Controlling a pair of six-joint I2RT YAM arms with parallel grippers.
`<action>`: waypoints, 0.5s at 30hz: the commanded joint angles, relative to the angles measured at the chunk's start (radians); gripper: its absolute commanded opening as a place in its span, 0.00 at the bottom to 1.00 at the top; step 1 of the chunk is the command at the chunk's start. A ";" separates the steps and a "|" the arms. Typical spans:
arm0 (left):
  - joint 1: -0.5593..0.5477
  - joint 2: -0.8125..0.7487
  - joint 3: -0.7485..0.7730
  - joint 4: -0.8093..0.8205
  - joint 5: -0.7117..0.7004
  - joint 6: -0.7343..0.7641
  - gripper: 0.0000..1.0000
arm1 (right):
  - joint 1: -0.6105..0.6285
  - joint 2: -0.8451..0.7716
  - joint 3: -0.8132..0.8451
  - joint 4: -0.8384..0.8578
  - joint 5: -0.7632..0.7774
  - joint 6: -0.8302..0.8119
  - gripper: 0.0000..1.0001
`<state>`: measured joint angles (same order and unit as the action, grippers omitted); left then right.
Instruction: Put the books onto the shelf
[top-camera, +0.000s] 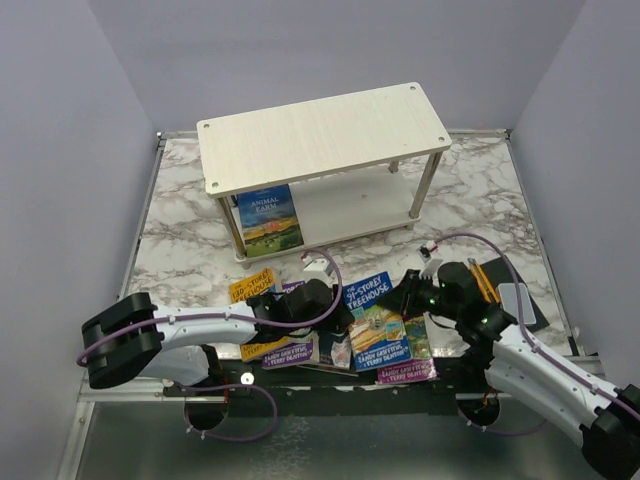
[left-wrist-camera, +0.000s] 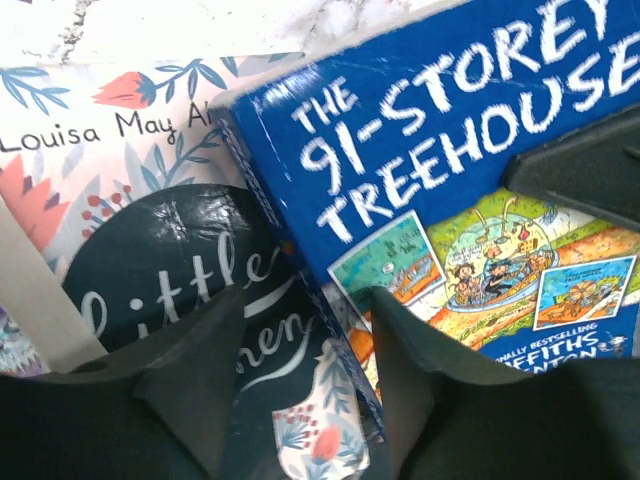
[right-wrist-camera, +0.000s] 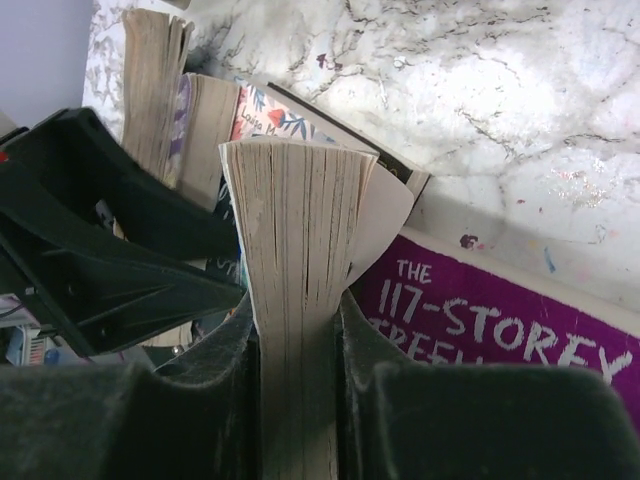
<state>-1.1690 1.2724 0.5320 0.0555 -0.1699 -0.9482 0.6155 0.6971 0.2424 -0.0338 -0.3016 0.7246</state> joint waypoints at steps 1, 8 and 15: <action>0.002 -0.063 -0.030 -0.082 -0.041 0.034 0.64 | 0.011 -0.095 0.116 -0.131 0.002 -0.006 0.01; 0.003 -0.236 -0.046 0.000 0.025 0.026 0.87 | 0.011 -0.166 0.302 -0.328 0.102 -0.015 0.01; 0.004 -0.376 -0.070 0.153 0.117 -0.016 0.97 | 0.011 -0.175 0.434 -0.343 0.065 0.014 0.01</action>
<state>-1.1664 0.9630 0.4873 0.0937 -0.1364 -0.9417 0.6228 0.5423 0.5934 -0.3840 -0.2234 0.7048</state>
